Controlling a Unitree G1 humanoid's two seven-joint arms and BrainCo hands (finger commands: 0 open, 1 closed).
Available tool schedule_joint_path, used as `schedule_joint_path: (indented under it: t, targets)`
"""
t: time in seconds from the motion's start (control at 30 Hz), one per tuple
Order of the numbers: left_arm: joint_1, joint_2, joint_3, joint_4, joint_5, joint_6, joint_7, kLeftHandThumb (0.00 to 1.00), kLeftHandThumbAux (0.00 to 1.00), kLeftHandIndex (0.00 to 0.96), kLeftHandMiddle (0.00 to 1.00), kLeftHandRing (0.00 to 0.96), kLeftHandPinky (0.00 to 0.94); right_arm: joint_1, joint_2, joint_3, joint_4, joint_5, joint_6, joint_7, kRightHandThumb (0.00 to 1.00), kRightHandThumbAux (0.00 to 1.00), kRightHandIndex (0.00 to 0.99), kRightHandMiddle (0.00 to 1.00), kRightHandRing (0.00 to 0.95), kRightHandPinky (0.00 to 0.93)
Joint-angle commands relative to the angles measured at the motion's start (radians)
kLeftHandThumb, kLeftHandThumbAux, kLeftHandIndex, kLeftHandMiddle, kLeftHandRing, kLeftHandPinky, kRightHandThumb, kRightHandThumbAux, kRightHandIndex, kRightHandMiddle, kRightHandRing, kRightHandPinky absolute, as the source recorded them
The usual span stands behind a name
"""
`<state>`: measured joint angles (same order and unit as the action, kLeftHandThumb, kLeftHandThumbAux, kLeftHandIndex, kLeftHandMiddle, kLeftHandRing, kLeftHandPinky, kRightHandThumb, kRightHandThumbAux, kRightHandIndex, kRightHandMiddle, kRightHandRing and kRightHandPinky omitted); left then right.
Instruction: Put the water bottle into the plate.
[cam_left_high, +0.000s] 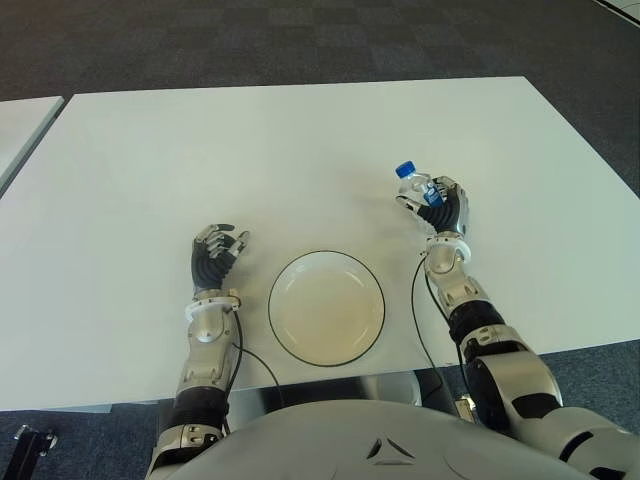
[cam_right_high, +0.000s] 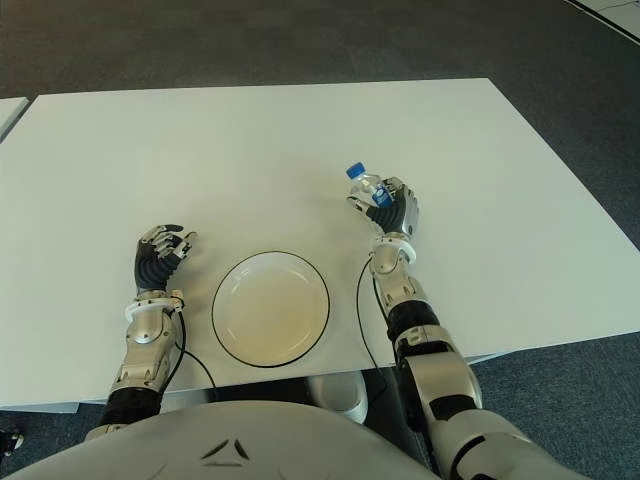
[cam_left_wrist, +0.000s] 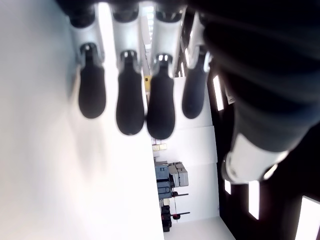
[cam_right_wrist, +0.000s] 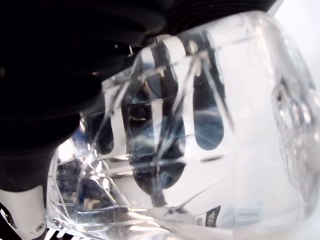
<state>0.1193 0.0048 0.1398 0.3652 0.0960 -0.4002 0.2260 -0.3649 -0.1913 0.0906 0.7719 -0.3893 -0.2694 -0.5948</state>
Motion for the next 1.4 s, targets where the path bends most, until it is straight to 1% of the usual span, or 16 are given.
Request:
schedule_joint_path:
  t: [0.03,0.07,0.13,0.17,0.23,0.37,0.47,0.6,0.73,0.8,0.87,0.97,1.07,1.23,1.3,1.4]
  targets:
    - [0.007,-0.002,-0.002,0.007,-0.005,0.019,0.001,0.707,0.710,0.434,0.645,0.625,0.592,0.097,0.000,0.002,-0.139,0.000,-0.038,0.013,0.704,0.721,0.440,0.825,0.833,0.848]
    - [0.008,-0.002,-0.002,0.006,-0.006,0.021,0.000,0.707,0.710,0.434,0.645,0.625,0.592,0.114,-0.004,0.003,-0.177,-0.008,-0.046,0.012,0.704,0.721,0.440,0.828,0.836,0.851]
    - [0.009,-0.001,-0.002,0.003,-0.006,0.024,-0.001,0.707,0.710,0.434,0.646,0.625,0.593,0.151,-0.009,0.011,-0.266,-0.038,-0.038,0.006,0.704,0.721,0.440,0.840,0.845,0.860]
    - [0.009,-0.001,-0.002,0.003,-0.006,0.025,-0.001,0.707,0.710,0.434,0.646,0.625,0.594,0.170,-0.005,0.017,-0.324,-0.061,-0.018,0.001,0.704,0.721,0.440,0.842,0.847,0.862]
    - [0.009,0.000,-0.002,0.003,-0.005,0.027,0.001,0.707,0.710,0.434,0.649,0.628,0.601,0.194,0.001,0.025,-0.398,-0.095,0.005,-0.008,0.704,0.722,0.440,0.853,0.856,0.869]
    - [0.007,0.003,-0.002,0.008,0.004,0.026,0.006,0.707,0.710,0.434,0.656,0.638,0.610,0.205,0.001,0.033,-0.429,-0.133,-0.042,-0.036,0.704,0.723,0.439,0.870,0.870,0.871]
    - [0.006,0.005,-0.003,0.010,0.006,0.024,0.006,0.707,0.710,0.434,0.661,0.643,0.613,0.221,0.008,0.041,-0.474,-0.150,-0.052,-0.041,0.704,0.723,0.439,0.879,0.877,0.869]
    - [0.004,0.007,-0.003,0.017,0.004,0.018,0.004,0.707,0.711,0.434,0.663,0.645,0.614,0.259,0.010,0.059,-0.569,-0.178,-0.068,-0.034,0.703,0.723,0.438,0.885,0.882,0.870]
    - [0.003,0.006,-0.004,0.018,0.004,0.015,0.004,0.707,0.711,0.434,0.664,0.646,0.613,0.287,-0.001,0.070,-0.636,-0.195,-0.110,-0.028,0.703,0.723,0.438,0.890,0.885,0.871]
    - [0.005,0.002,-0.005,0.014,0.002,0.017,0.003,0.707,0.711,0.434,0.661,0.642,0.608,0.301,-0.010,0.076,-0.674,-0.199,-0.146,-0.018,0.703,0.723,0.438,0.892,0.887,0.873]
    - [0.006,0.001,-0.005,0.012,0.000,0.019,0.003,0.707,0.711,0.433,0.657,0.637,0.603,0.310,-0.012,0.079,-0.702,-0.205,-0.165,-0.010,0.704,0.723,0.438,0.896,0.890,0.879]
    - [0.004,-0.001,-0.004,0.012,-0.004,0.021,0.000,0.707,0.711,0.433,0.653,0.633,0.601,0.310,-0.020,0.099,-0.736,-0.239,-0.237,-0.025,0.705,0.723,0.438,0.903,0.894,0.886]
    - [0.002,-0.002,-0.002,0.016,-0.012,0.017,-0.004,0.707,0.710,0.433,0.650,0.631,0.601,0.302,-0.038,0.117,-0.714,-0.259,-0.330,-0.039,0.704,0.722,0.437,0.914,0.902,0.892]
    - [-0.002,-0.001,-0.002,0.026,-0.014,0.008,0.000,0.708,0.710,0.434,0.646,0.627,0.598,0.308,-0.042,0.144,-0.686,-0.271,-0.444,-0.037,0.704,0.722,0.437,0.928,0.909,0.891]
    - [-0.003,-0.001,-0.002,0.031,-0.012,0.004,0.003,0.708,0.710,0.434,0.646,0.627,0.599,0.315,-0.038,0.158,-0.671,-0.269,-0.494,-0.038,0.705,0.722,0.437,0.930,0.910,0.890]
    - [-0.006,0.000,-0.001,0.039,-0.010,-0.001,0.006,0.708,0.710,0.434,0.648,0.630,0.601,0.308,-0.039,0.177,-0.645,-0.235,-0.576,-0.012,0.706,0.721,0.437,0.932,0.910,0.889]
